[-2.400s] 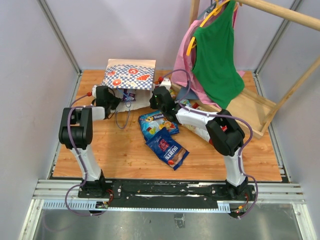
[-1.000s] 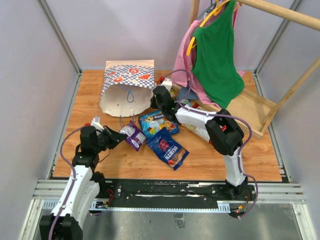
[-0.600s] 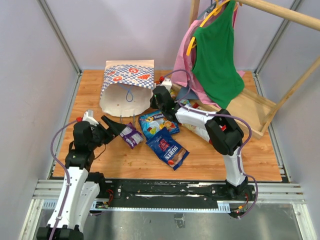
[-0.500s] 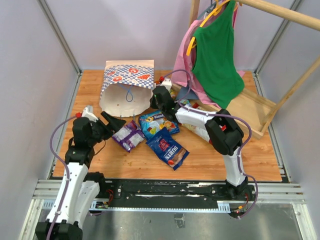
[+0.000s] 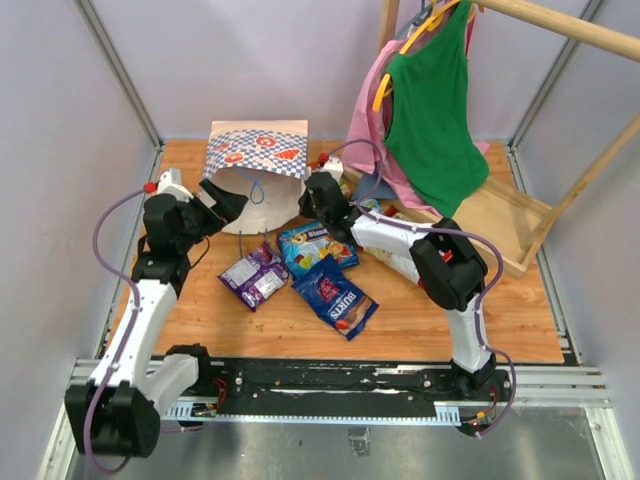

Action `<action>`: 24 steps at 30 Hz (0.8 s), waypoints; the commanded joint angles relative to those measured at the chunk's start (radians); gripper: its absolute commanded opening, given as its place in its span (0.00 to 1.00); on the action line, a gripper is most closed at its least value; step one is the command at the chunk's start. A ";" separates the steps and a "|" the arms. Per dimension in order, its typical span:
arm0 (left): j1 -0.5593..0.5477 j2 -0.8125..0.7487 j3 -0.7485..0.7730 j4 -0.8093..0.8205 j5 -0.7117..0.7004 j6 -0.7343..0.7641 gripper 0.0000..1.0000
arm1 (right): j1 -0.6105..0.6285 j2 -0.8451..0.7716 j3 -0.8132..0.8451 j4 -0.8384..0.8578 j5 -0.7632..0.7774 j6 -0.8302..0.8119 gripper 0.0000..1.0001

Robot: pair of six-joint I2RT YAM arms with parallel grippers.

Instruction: Take the snacks out of the paper bag

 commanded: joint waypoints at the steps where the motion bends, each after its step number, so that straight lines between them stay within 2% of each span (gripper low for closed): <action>1: -0.004 0.190 -0.044 0.200 -0.043 0.052 1.00 | -0.005 -0.043 0.010 0.012 -0.078 0.048 0.01; 5: -0.004 0.400 0.010 0.407 -0.031 0.029 1.00 | -0.023 -0.067 0.025 -0.019 -0.180 0.071 0.01; 8: -0.004 0.562 0.131 0.415 -0.046 0.059 1.00 | -0.061 -0.067 0.024 -0.018 -0.323 0.130 0.01; 11: -0.004 0.677 0.254 0.398 -0.117 0.128 1.00 | -0.101 -0.067 0.023 0.001 -0.435 0.185 0.01; 16: 0.001 0.764 0.327 0.489 -0.192 0.218 1.00 | -0.136 -0.046 0.034 0.007 -0.537 0.212 0.01; 21: 0.029 0.847 0.360 0.557 -0.203 0.106 1.00 | -0.140 -0.022 0.051 0.008 -0.561 0.215 0.01; 24: 0.037 0.908 0.426 0.534 -0.247 0.035 1.00 | -0.139 -0.009 0.059 0.003 -0.579 0.208 0.01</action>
